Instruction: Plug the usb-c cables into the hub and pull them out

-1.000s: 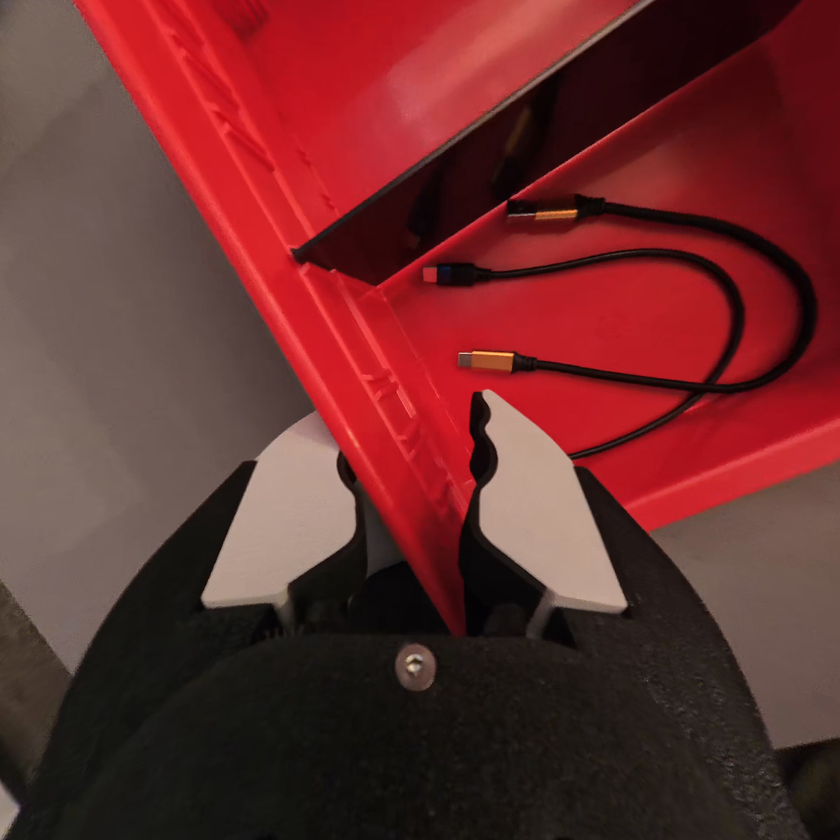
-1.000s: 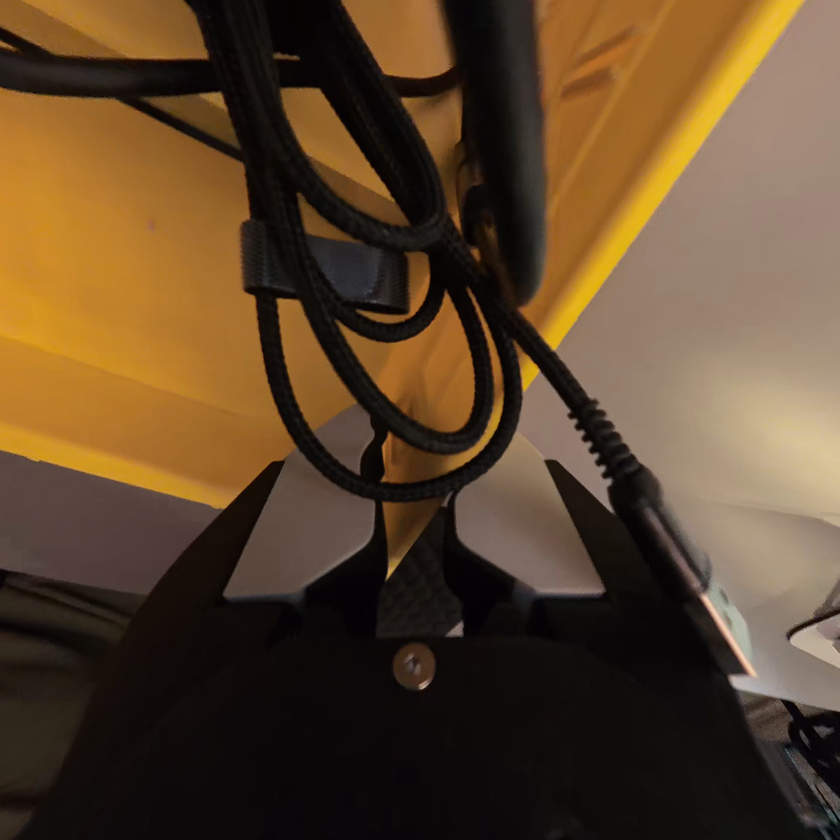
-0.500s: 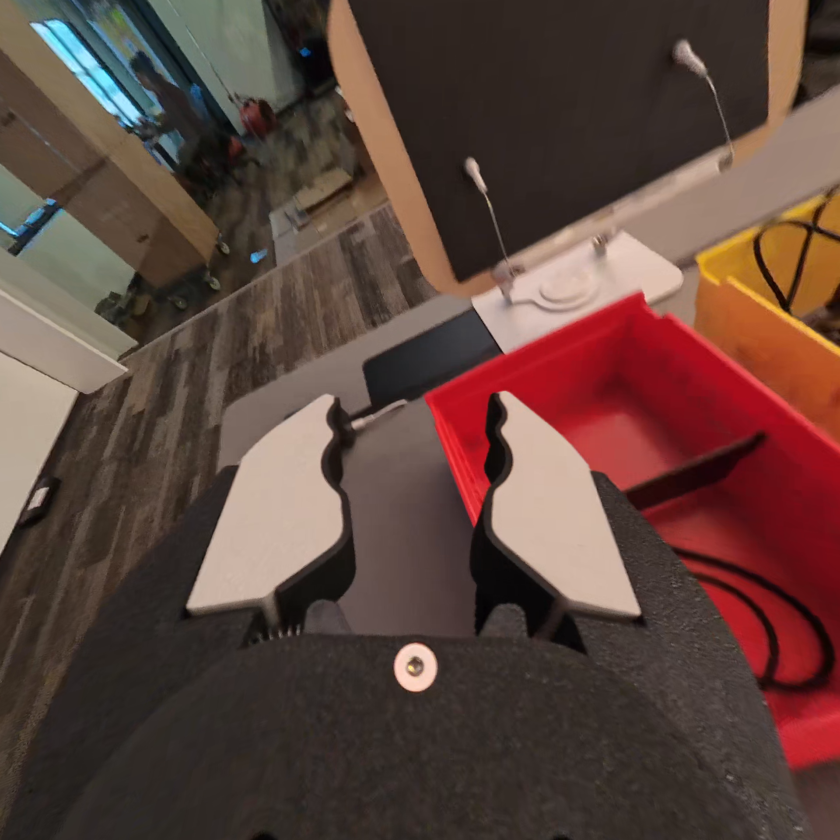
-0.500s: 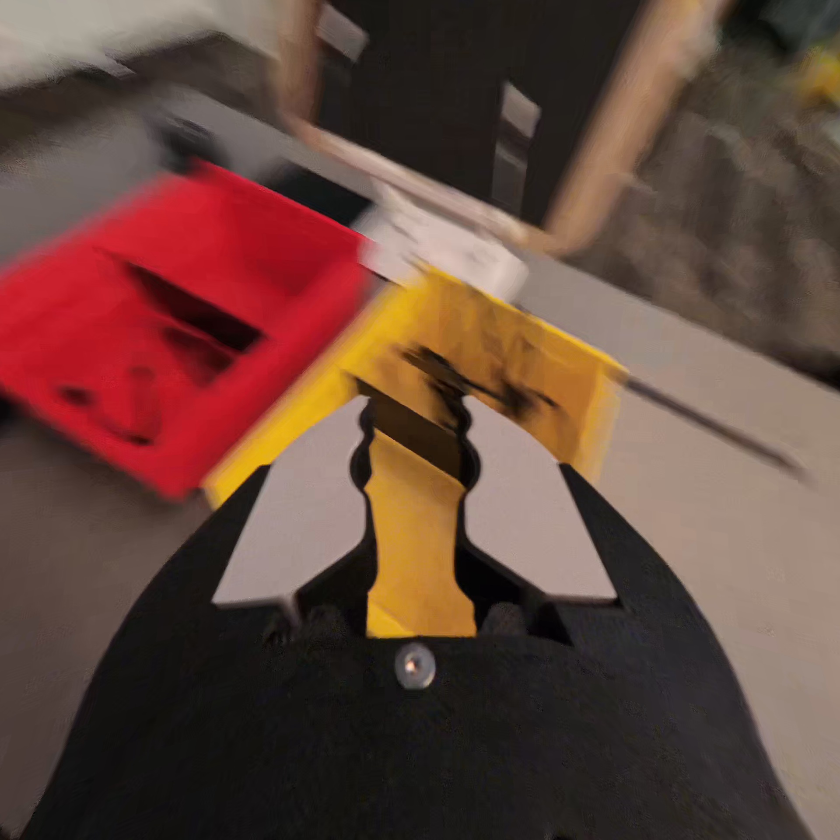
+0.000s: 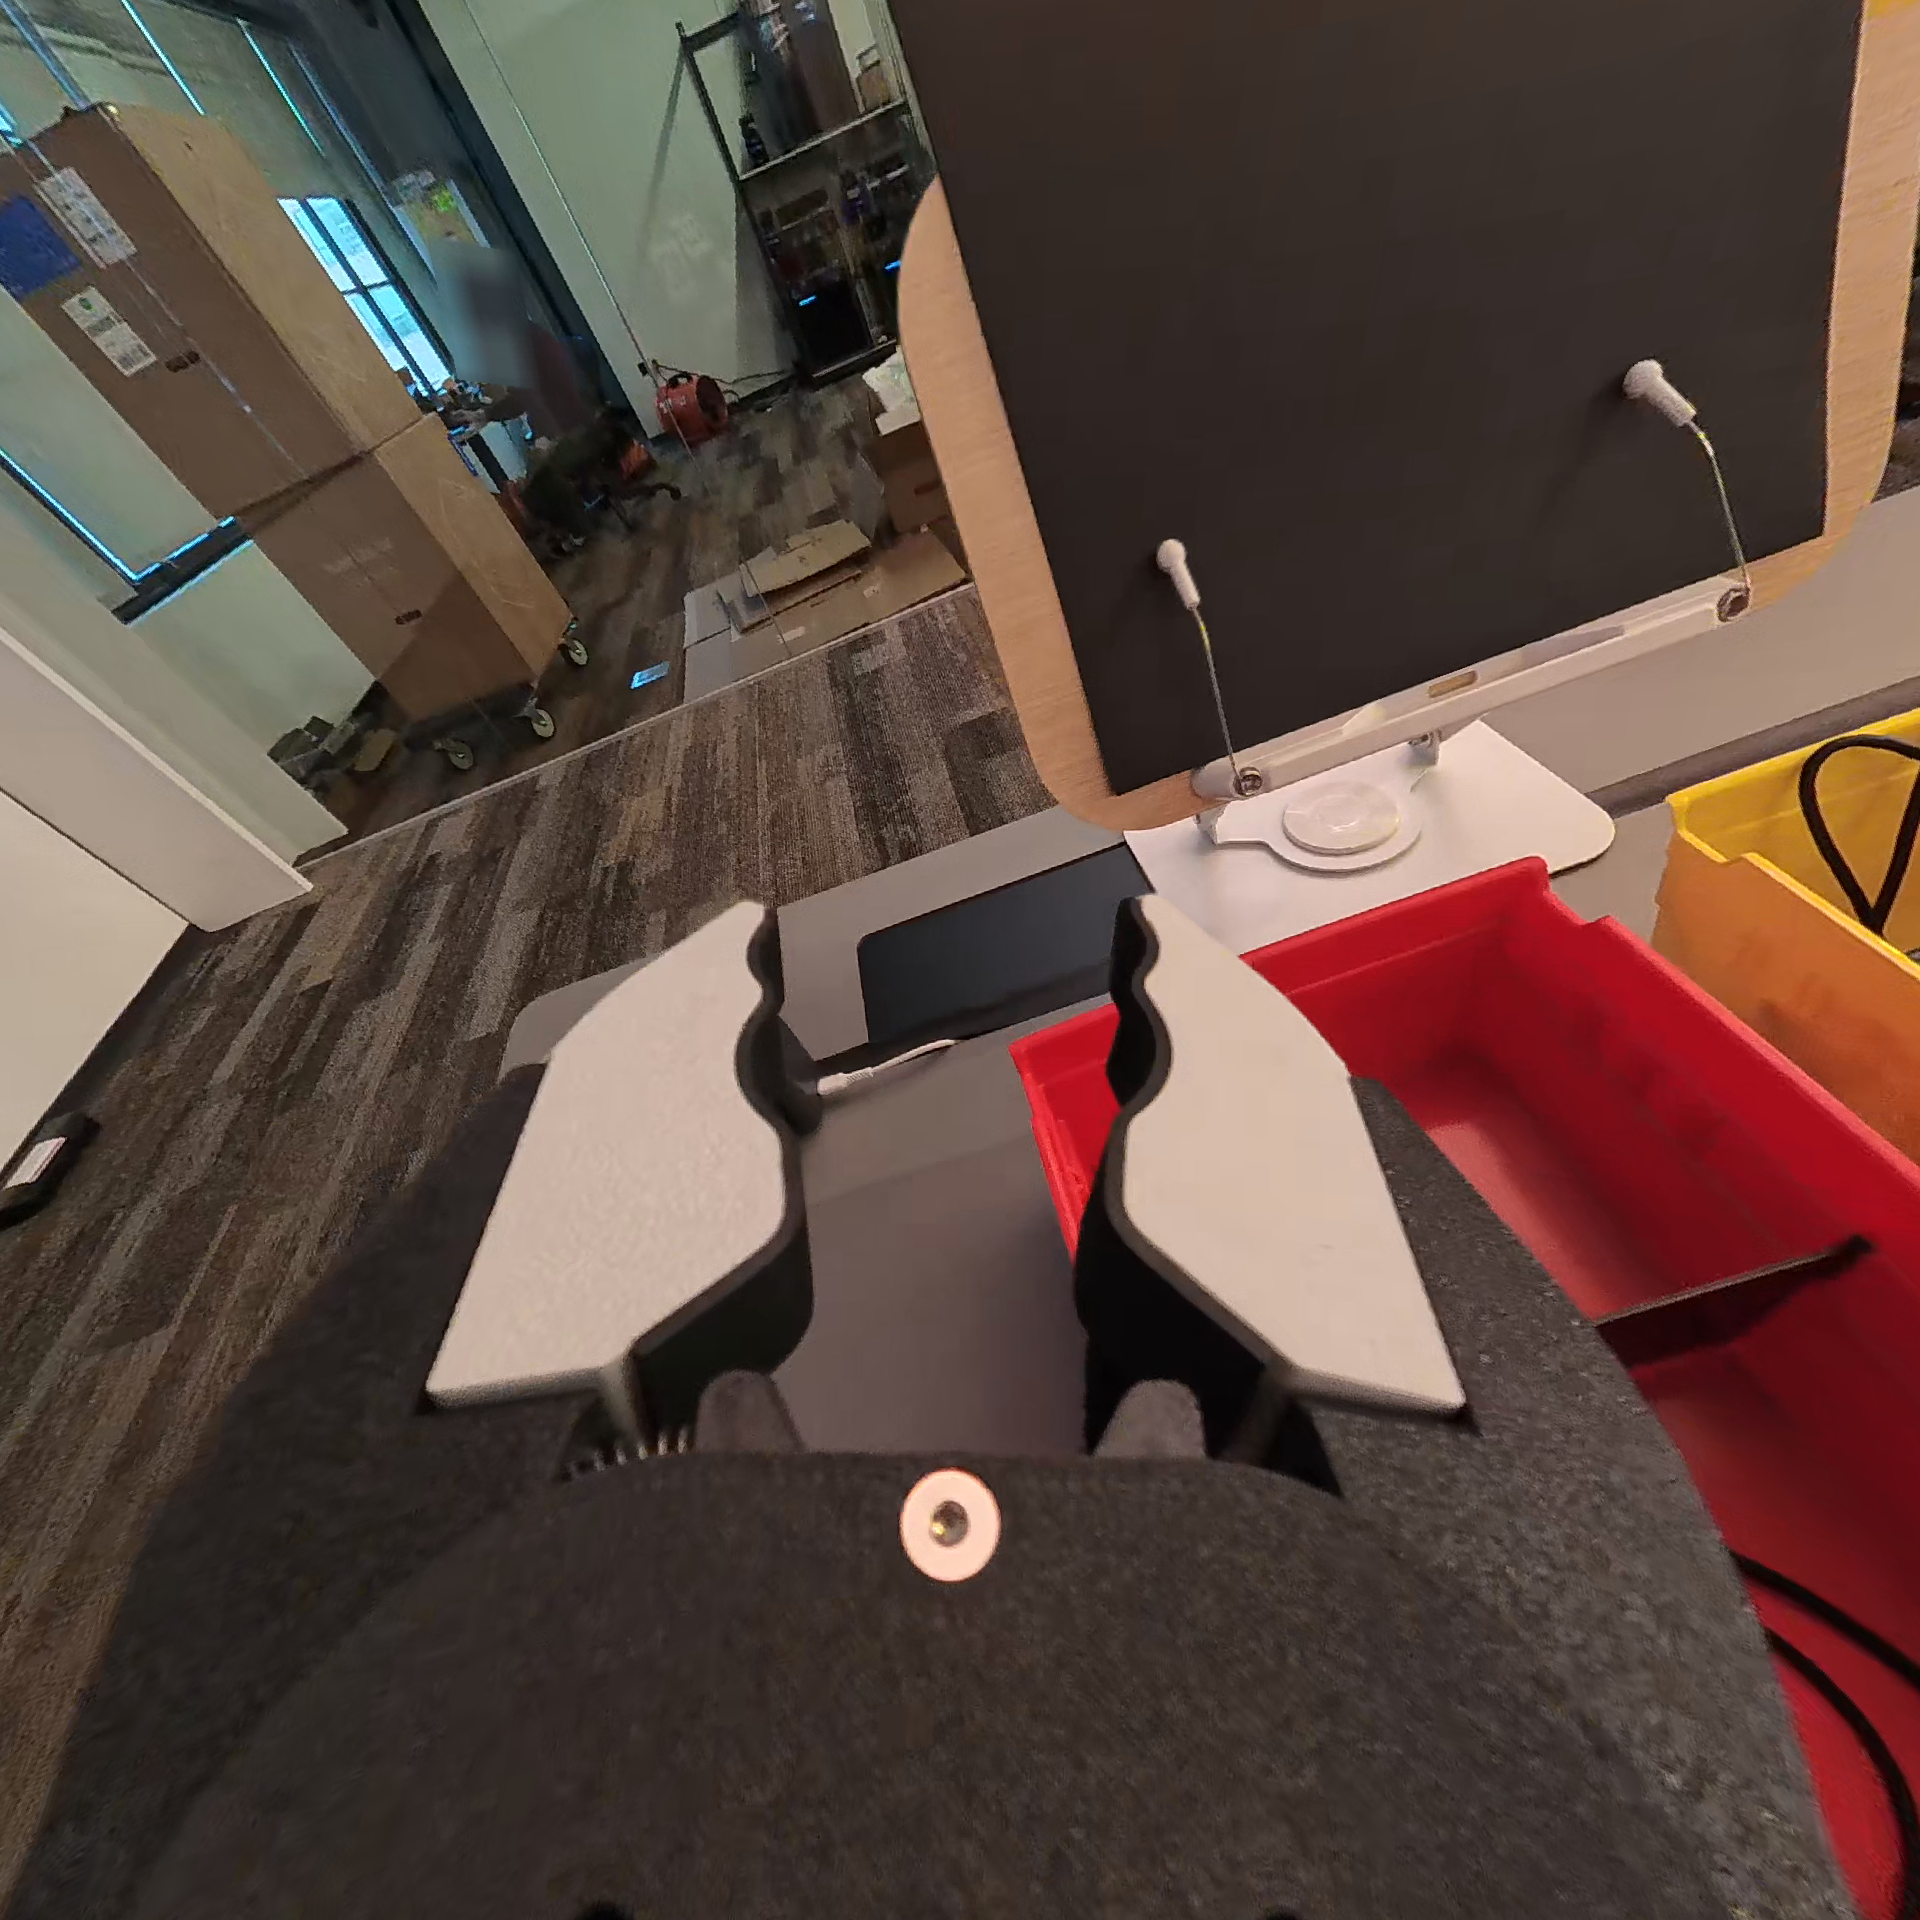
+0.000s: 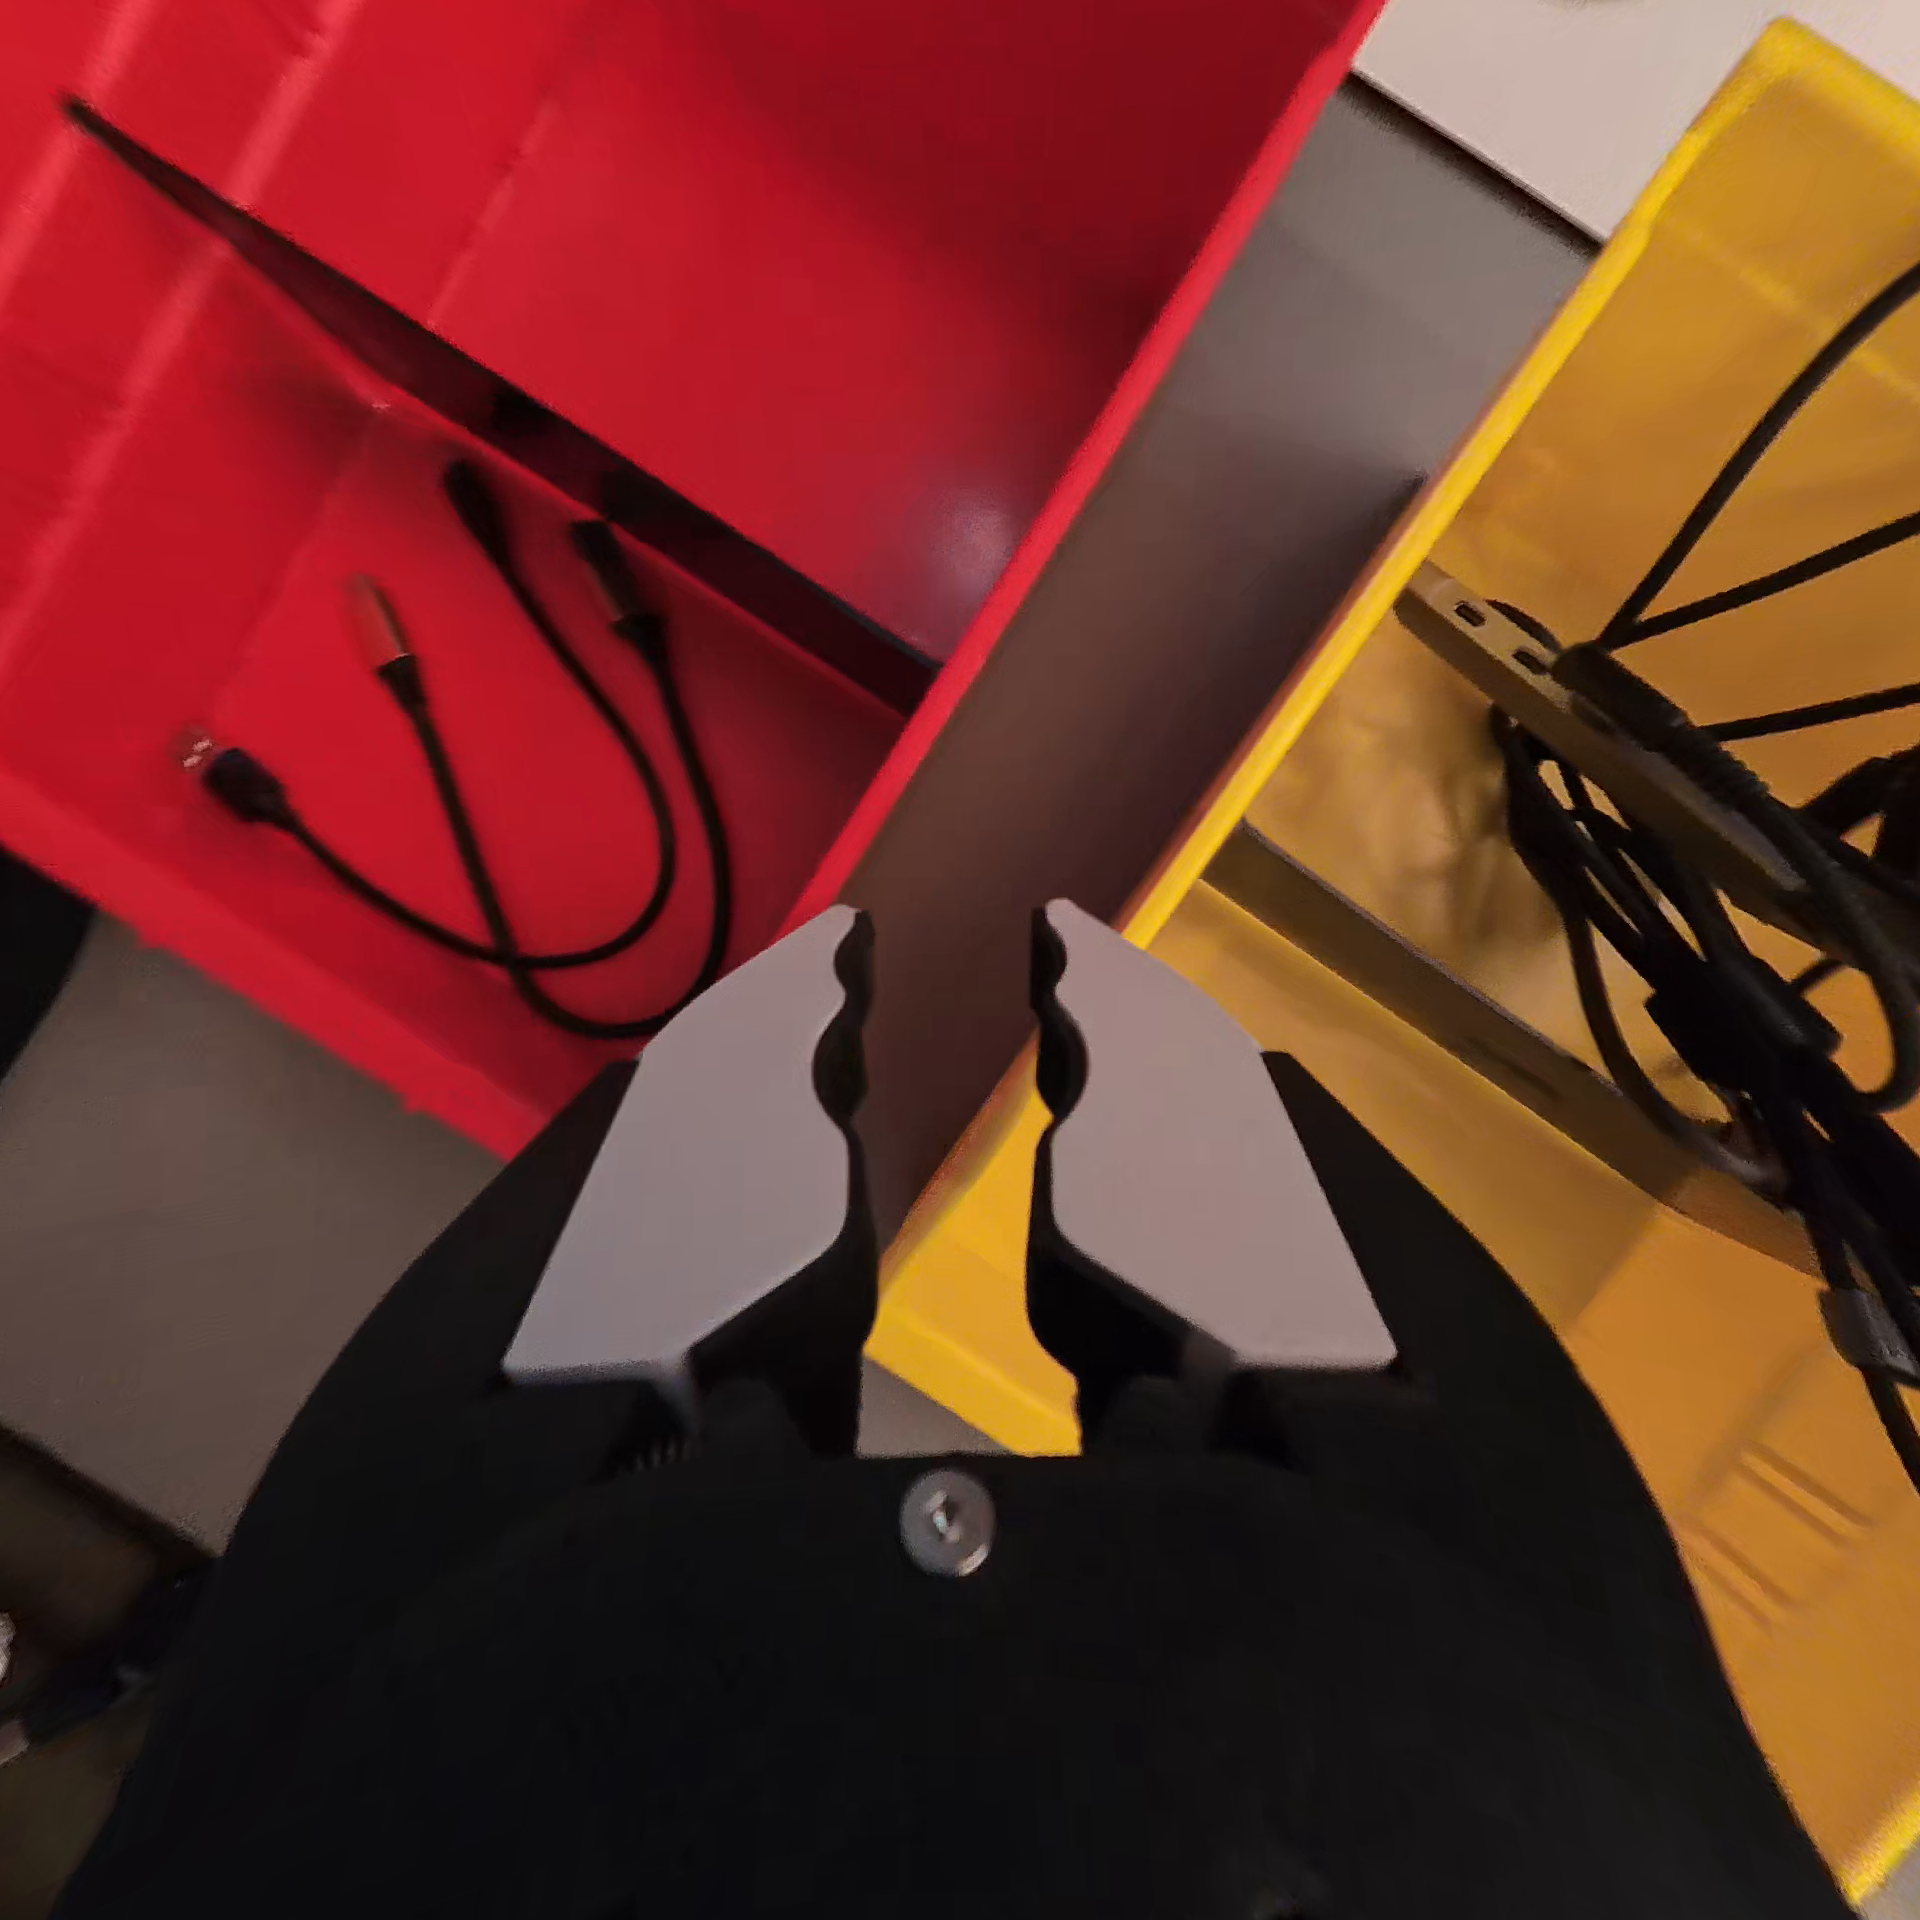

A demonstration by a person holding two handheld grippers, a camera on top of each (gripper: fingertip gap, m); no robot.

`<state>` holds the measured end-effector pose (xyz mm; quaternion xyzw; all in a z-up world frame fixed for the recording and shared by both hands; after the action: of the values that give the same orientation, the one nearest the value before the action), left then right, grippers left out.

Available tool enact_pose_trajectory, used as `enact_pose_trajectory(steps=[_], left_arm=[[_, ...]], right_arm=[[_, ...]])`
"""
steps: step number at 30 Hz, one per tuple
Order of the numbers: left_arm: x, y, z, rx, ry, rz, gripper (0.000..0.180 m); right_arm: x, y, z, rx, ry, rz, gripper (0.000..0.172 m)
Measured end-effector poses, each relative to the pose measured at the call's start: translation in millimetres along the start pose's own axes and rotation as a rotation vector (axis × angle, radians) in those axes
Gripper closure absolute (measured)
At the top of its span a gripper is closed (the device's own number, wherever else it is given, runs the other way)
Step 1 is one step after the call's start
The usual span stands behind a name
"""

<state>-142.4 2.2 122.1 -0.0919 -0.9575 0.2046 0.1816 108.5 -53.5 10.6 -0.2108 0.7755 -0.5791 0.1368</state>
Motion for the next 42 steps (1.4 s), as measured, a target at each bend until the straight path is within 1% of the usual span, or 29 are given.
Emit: enact_pose_trajectory(steps=[2,4,7,12,15,18,20,24,28,29,32,35,39,40,42], left_arm=[[2.7,-0.4,-0.4,-0.015,-0.013,0.019,0.12],[5.3,-1.5,-0.5,-0.021,-0.027,0.047,0.12],[9.0,-4.4,-1.0,-0.035,-0.032,0.059,0.12],[13.2,-5.0,-0.9,-0.046,-0.031,0.065,0.12],[17.2,-3.3,0.7,-0.035,-0.034,0.066,0.12],[21.7,-3.1,1.3,-0.044,-0.031,0.025,0.119],[23.7,-3.3,1.6,-0.054,-0.034,-0.005,0.119],[27.9,-2.9,3.5,-0.031,0.003,-0.118,0.115],[31.2,-6.4,4.5,-0.058,0.071,-0.273,0.117],[31.3,-7.0,4.4,-0.063,0.076,-0.289,0.117],[31.7,-7.8,4.8,-0.054,0.085,-0.308,0.116],[33.0,-7.3,5.4,-0.05,0.098,-0.32,0.116],[34.2,-6.2,6.8,-0.042,0.095,-0.303,0.116],[34.4,-5.9,7.2,-0.037,0.095,-0.298,0.116],[35.0,-5.3,8.1,-0.03,0.098,-0.291,0.115]], right_arm=[[2.7,8.8,-7.0,0.052,0.026,0.075,0.153],[4.1,16.8,-12.7,0.095,0.011,0.164,0.162],[3.8,22.3,-19.0,0.133,0.012,0.232,0.165],[-0.2,12.9,-29.5,0.171,0.068,0.202,0.154],[5.5,-8.7,-40.7,0.088,0.059,0.2,0.147],[17.7,-18.2,-48.4,0.033,0.085,0.119,0.141],[20.2,-8.8,-46.2,0.071,0.14,0.071,0.134],[18.2,21.8,-31.7,0.231,0.19,0.066,0.132],[24.6,30.7,-41.3,0.25,0.162,0.082,0.142],[24.8,33.5,-43.4,0.268,0.165,0.088,0.142],[21.0,39.1,-48.0,0.298,0.198,0.108,0.144],[17.1,41.4,-50.2,0.295,0.27,0.077,0.148],[18.7,58.1,-43.3,0.386,0.341,0.011,0.148],[19.0,61.9,-41.7,0.392,0.359,0.024,0.148],[17.4,63.0,-45.2,0.358,0.35,0.05,0.157]])
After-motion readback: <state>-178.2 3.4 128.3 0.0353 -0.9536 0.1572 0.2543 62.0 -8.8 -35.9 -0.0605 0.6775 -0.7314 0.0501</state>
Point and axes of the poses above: each gripper's, where its closed fingertips meet, y out along the fingers, z out of its underside, x = y × z across the jaws, the point moved 9 cm from there along -y, back along the fingers, and after that the axes turned 13 degrees about x, right-handed, at the moved point
